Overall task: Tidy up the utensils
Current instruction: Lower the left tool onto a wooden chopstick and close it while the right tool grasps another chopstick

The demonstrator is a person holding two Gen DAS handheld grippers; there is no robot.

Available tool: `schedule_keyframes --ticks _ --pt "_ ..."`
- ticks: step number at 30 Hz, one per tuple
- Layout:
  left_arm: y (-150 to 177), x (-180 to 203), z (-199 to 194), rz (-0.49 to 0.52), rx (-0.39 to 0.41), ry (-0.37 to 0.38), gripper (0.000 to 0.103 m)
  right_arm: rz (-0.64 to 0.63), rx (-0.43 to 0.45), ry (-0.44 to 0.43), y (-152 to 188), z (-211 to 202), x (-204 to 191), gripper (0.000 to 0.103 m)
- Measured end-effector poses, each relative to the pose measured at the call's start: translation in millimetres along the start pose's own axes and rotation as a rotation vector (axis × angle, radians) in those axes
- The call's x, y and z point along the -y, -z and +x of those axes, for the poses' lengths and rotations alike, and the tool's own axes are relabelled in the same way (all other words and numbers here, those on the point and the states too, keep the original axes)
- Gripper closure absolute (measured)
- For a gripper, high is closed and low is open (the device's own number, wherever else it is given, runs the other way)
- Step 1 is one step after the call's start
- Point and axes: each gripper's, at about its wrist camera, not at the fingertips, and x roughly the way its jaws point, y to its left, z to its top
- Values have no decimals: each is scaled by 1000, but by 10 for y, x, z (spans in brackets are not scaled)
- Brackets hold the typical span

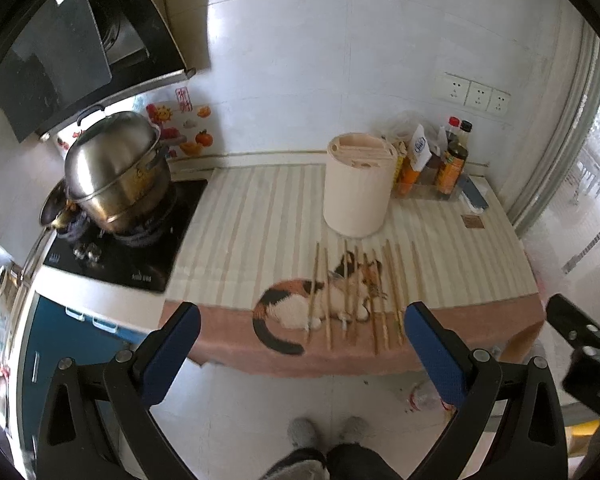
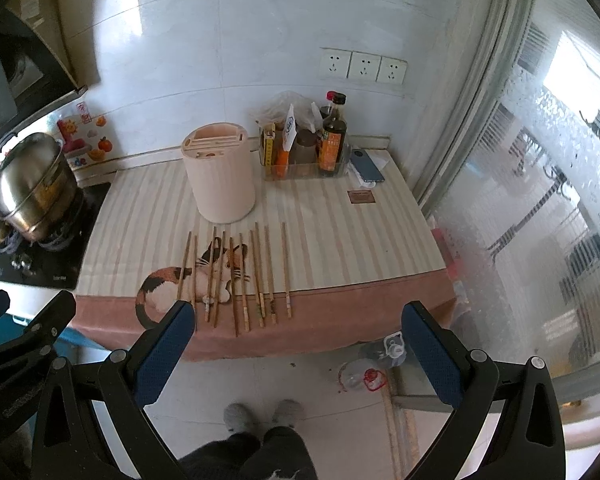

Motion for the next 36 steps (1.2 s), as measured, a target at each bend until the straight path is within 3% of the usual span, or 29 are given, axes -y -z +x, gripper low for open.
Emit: schedule_keyframes --ticks 4,8,12,15,18,23,25,27,30,36 --pt "-105 -145 352 17 21 19 0 52 21 1 -33 248 -53 0" --pt "-196 -246 898 45 -6 -35 0 88 -8 47 -75 683 -65 0" --pt "-259 -349 1545 37 -99 -60 0 79 -75 116 -127 1245 -77 1" --pt "-278 -378 2061 31 -179 -99 0 78 -134 132 -169 1698 -35 8" --pt "-244 -386 2490 23 -246 -117 0 88 -207 102 -212 2170 29 19" --pt "-98 -286 3222 -7 -417 -96 1 61 -316 51 -288 2922 23 29" --pt "-4 -208 3498 -12 -494 -62 9 44 -373 20 -327 3245 13 34" --pt "73 -132 3722 -9 -561 -41 30 32 -413 7 -338 3483 19 38" --pt "144 -29 4012 3 -630 -26 46 10 -478 -21 -360 3841 38 44" --pt "118 125 4253 36 -658 -27 61 -43 -563 -50 -402 4284 55 45"
